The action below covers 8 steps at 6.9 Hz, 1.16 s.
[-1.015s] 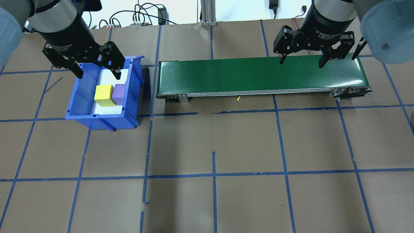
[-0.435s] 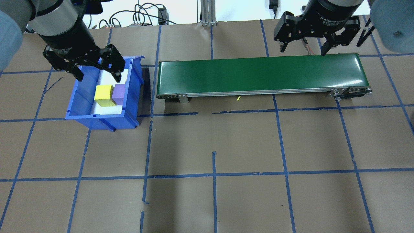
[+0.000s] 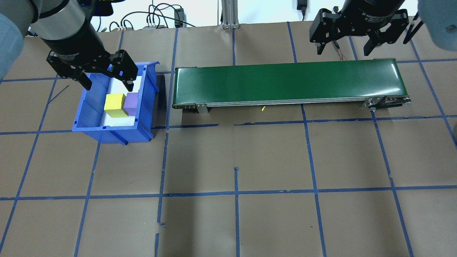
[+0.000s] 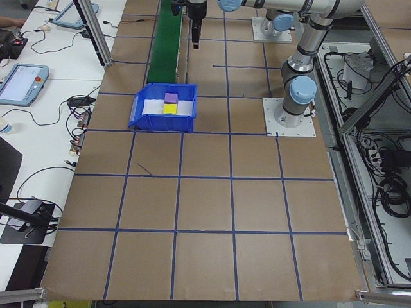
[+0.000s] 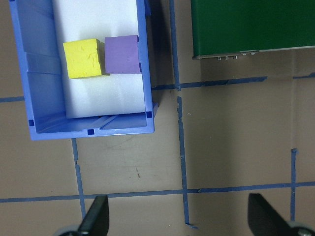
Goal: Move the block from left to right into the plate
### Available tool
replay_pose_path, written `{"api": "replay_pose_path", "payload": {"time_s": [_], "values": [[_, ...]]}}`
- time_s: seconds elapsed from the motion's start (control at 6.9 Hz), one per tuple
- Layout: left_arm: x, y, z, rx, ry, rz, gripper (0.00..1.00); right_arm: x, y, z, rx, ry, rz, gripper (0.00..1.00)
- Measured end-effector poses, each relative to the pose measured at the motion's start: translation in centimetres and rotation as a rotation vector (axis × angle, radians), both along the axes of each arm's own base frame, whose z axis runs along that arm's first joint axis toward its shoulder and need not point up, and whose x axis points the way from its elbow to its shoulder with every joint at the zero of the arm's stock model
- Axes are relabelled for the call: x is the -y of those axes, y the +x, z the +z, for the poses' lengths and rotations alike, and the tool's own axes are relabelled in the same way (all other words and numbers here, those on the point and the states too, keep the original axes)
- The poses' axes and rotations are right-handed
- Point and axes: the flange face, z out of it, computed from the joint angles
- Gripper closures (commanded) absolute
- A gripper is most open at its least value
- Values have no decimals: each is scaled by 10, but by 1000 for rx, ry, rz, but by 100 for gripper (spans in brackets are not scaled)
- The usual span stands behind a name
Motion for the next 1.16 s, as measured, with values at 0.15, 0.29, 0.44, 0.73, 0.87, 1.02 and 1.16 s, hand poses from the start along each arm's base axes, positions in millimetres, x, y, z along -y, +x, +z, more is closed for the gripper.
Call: {"api": "replay_pose_path", "payload": {"time_s": [0.15, 0.29, 0.44, 0.73, 0.87, 1.02, 1.16], "values": [[-1, 1, 0, 1, 2, -7, 0, -2, -1, -1, -3, 23, 6, 0], [0, 5, 0, 1, 3, -29, 0, -3, -1, -2, -2, 31, 10, 0], [5, 13, -2, -2, 5, -57, 0, -3, 0, -3, 1, 30, 14, 0], [24, 38, -14, -12, 15, -148, 0, -2, 1, -5, 3, 26, 16, 0], [43, 61, -30, -16, 26, -220, 0, -2, 0, -5, 3, 24, 15, 0], [65, 90, -53, -21, 39, -290, 0, -1, -1, -5, 2, 23, 13, 0], [87, 114, -77, -19, 41, -396, 0, -1, -1, -5, 3, 22, 13, 0]]}}
